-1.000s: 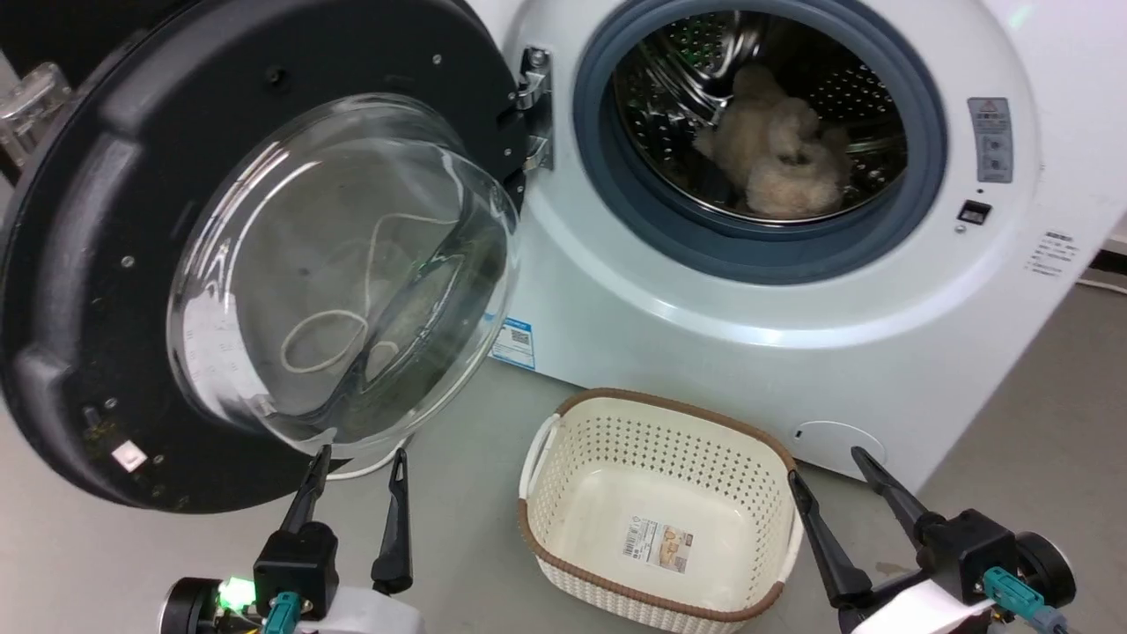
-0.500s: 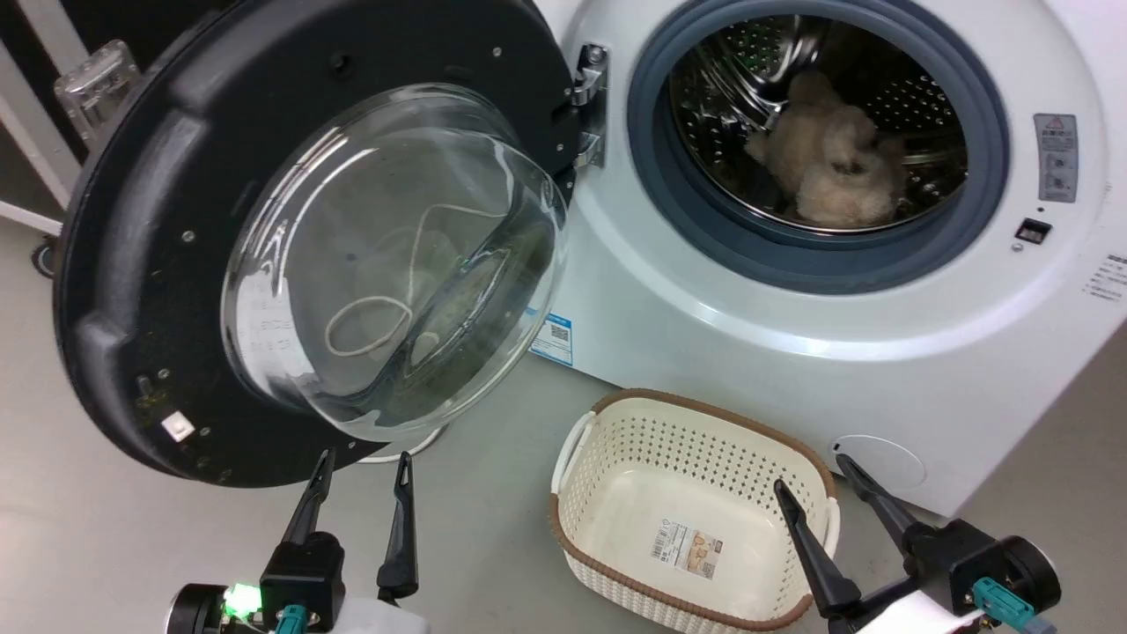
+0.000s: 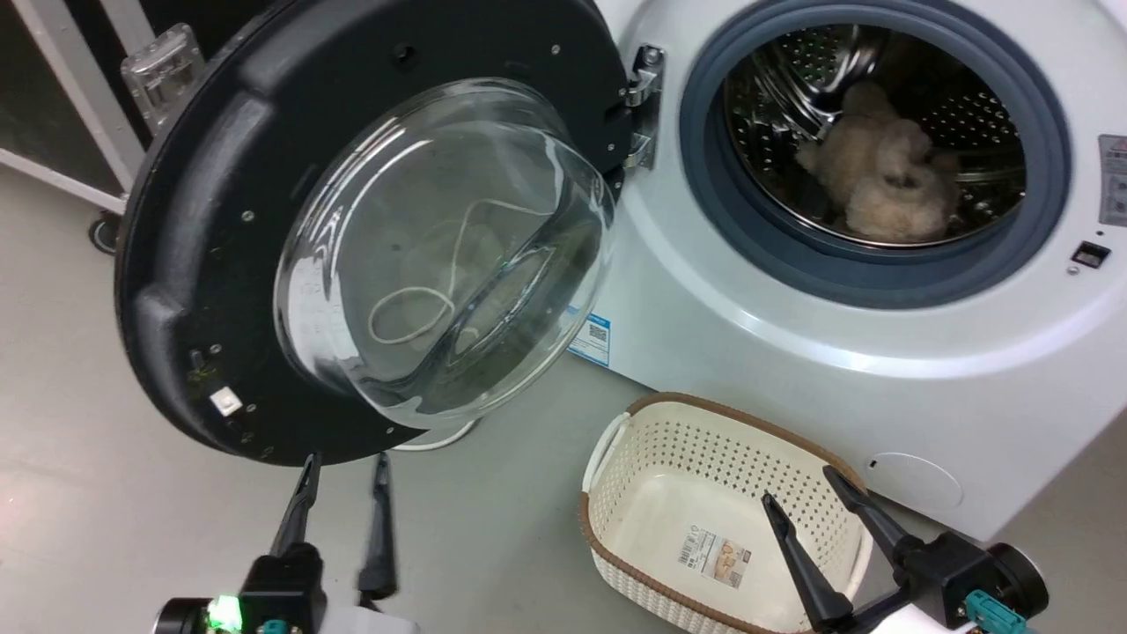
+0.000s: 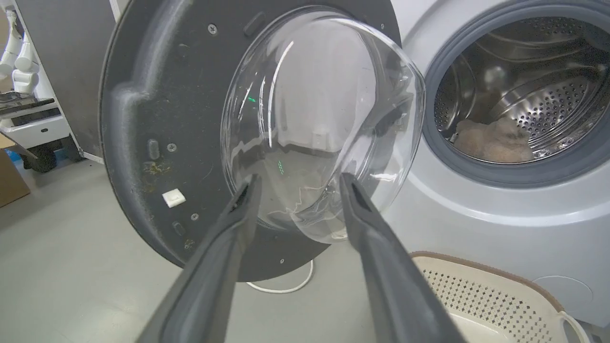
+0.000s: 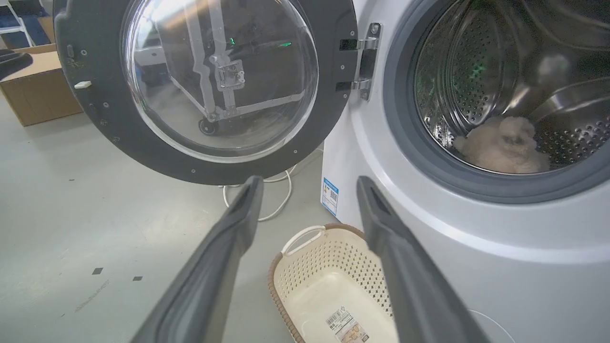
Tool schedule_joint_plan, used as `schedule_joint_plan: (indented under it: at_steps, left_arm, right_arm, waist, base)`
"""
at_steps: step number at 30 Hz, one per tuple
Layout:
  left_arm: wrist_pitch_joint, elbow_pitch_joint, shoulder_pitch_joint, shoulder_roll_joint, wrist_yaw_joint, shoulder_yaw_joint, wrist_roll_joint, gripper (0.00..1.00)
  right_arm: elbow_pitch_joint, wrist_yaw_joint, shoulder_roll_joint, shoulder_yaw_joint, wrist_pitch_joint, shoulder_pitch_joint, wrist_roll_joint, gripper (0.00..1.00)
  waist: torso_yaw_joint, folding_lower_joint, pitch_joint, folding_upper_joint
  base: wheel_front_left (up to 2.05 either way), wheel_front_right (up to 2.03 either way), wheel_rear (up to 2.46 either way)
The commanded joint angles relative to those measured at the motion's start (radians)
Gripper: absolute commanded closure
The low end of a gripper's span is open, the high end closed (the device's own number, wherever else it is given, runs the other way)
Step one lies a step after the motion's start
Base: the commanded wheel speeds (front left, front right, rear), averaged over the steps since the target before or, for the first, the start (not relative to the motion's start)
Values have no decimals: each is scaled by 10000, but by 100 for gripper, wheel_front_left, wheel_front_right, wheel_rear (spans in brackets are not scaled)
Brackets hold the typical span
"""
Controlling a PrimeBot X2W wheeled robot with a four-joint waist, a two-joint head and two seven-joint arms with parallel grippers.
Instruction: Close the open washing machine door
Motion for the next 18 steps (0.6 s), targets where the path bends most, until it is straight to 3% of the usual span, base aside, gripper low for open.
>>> schedule_joint_plan:
  at_steps: [1,8,12,15,18]
  left_arm:
    - [-121,-127,138,-9,17,84,-147,100]
    - [-310,-1617,-365,105,-168,1277,-649,100]
    - [-393,-2216,-941,322,-540,2249,-1212,100]
    - [-456,-2052,-1514,526,-910,3119,-2085,100]
    - [-385,-1211,-2331,838,-1335,4074,-3626,100]
  right_arm:
    - [62,6,-81,81,-113,133,110,0]
    - [-17,7,-105,-205,-301,557,125,0]
    - [-170,7,-128,-418,-384,820,81,0]
    - [-291,7,-188,-457,-446,948,51,0]
    - [-386,7,-372,-423,-509,919,83,0]
  waist:
    - [96,0,-11,0]
    - [446,0,74,0]
    - [578,0,206,0]
    - [528,0,389,0]
    - [369,0,643,0]
  base:
    - [0,0,0]
    - [0,0,0]
    - [0,0,0]
    - [0,0,0]
    - [0,0,0]
